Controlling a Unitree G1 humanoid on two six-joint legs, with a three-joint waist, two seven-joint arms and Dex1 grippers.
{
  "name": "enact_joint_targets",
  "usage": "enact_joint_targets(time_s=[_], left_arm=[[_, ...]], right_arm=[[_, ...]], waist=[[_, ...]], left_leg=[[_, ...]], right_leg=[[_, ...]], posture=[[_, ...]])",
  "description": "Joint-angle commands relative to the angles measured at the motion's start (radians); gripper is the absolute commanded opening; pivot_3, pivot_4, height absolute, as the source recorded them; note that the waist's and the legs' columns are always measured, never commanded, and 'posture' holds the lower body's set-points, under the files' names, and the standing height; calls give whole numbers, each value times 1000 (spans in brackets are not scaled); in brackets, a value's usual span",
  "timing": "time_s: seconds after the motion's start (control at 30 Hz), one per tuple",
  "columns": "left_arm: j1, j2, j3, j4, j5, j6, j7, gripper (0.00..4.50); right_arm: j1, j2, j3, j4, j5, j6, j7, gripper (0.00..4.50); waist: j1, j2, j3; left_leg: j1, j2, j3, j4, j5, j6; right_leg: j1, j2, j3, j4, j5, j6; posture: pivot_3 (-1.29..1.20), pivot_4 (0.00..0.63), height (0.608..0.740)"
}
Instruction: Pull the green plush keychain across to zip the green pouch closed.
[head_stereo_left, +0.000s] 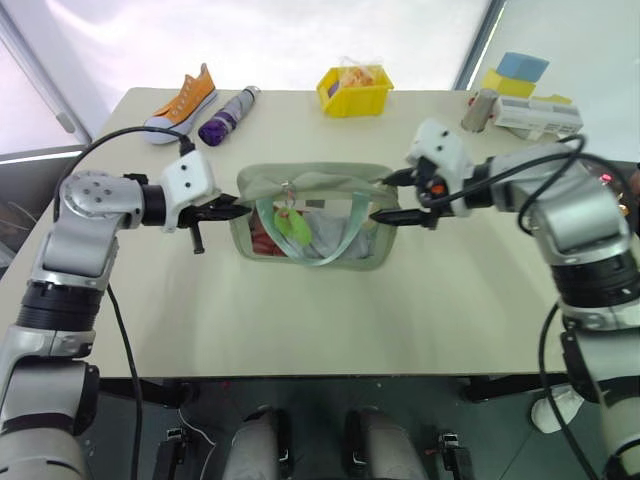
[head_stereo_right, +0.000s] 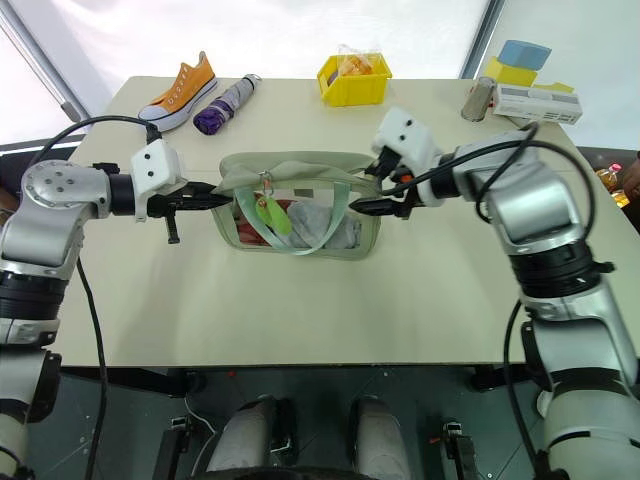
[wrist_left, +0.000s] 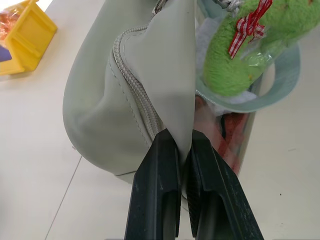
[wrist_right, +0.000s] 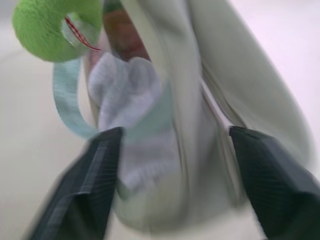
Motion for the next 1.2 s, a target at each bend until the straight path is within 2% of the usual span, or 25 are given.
enact_joint_targets(time_s=[0.03,0.13,0.27,0.4,0.53,0.63,0.8,0.9,1.2], left_arm=[[22,20,25,-57,-13,15,14,0],[38,23,31,-78,-17,32,28,0],[34,17,29,-82,-11,28,53,0],[30,19,29,-95,-13,37,62,0],[35,19,32,-104,-17,45,68,0],[42,16,32,-114,-17,47,78,0],[43,15,31,-118,-20,47,84,0],[42,16,32,-110,-19,42,85,0],[43,11,24,-110,-14,30,91,0]], right_arm=[[-53,-16,-119,-133,127,173,-8,3421],[-38,97,-184,-279,270,369,-77,3421],[25,277,-154,-372,294,465,-238,3421],[58,376,-119,-334,247,461,-386,3421],[59,399,-89,-295,227,430,-461,3421],[38,518,-135,-269,267,467,-520,3421],[9,638,-178,-276,323,548,-569,3421],[1,657,-186,-271,336,578,-591,3421],[40,586,-65,-219,266,495,-648,3421]], waist=[[-1,0,0],[-7,0,0],[-4,0,-1],[1,0,0],[-1,0,0],[-5,0,0],[-4,0,0],[-2,0,0],[-5,0,0]], left_leg=[[0,0,0,0,0,0],[1,1,0,-1,0,0],[1,1,-1,0,0,0],[-1,0,-1,0,0,0],[-1,-1,-1,0,0,0],[0,-1,-1,0,0,0],[-1,-1,-1,0,0,0],[-1,-1,-1,0,0,0],[-1,-1,-1,-1,0,0]], right_leg=[[0,0,0,0,0,0],[0,1,0,0,0,0],[1,1,0,0,0,0],[0,-1,0,0,0,0],[0,0,0,0,0,0],[0,1,0,0,0,0],[0,1,0,0,0,0],[0,1,0,0,0,0],[0,1,0,0,0,0]], posture=[[0,150,740],[0,150,740],[0,150,740],[0,150,740],[0,150,740],[0,150,740],[0,150,740],[0,150,740],[0,150,740]])
